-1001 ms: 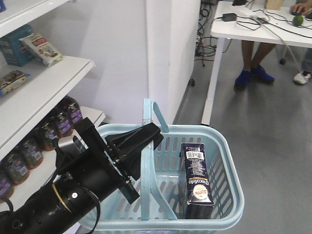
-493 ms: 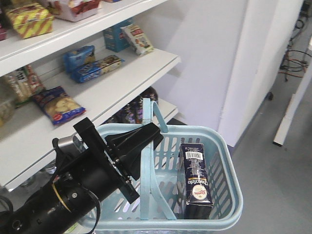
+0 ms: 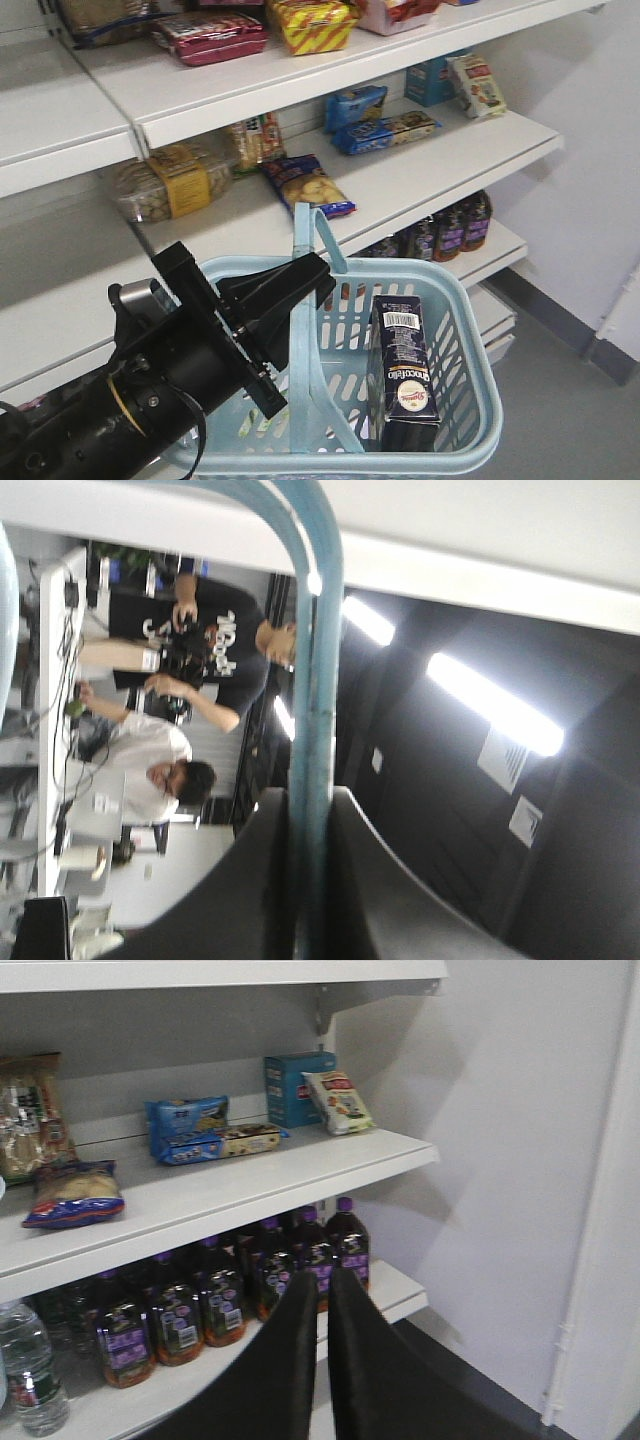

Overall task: Left arm holds basket, right arm returns cookies
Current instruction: 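Turn the base to face the shelf with yellow drink bottles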

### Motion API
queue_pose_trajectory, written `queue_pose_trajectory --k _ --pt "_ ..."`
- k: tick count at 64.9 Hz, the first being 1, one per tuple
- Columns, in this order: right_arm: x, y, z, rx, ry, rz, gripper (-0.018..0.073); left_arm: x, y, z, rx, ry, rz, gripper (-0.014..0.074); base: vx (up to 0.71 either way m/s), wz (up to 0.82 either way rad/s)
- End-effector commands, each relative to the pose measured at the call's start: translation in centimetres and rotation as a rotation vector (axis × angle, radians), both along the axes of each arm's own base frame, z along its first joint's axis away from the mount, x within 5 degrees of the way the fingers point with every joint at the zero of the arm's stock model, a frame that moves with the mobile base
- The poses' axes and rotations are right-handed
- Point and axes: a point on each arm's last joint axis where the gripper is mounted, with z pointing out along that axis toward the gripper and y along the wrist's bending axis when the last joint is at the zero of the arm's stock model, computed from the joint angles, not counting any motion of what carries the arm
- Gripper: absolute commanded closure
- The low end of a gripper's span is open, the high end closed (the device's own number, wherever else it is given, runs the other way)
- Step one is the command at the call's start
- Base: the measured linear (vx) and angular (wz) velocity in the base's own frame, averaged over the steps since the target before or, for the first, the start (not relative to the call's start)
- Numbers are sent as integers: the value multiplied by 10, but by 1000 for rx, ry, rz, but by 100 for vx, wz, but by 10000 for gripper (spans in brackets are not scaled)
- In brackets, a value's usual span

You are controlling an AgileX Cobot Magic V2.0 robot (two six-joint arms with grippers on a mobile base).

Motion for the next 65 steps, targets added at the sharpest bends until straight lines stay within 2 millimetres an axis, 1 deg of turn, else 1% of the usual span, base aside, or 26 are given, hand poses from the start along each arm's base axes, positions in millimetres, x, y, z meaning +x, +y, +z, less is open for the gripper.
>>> queue_pose_trajectory --k 1,32,65 --pt "0 -1 1 -19 -61 -12 565 -9 8 41 -269 -221 -9 599 -2 57" --pt "0 -1 1 -19 -61 -12 565 -9 8 41 -269 -221 -9 599 1 51" --pt "0 -1 1 -19 -61 -12 565 -9 8 41 -269 -221 -9 599 11 47"
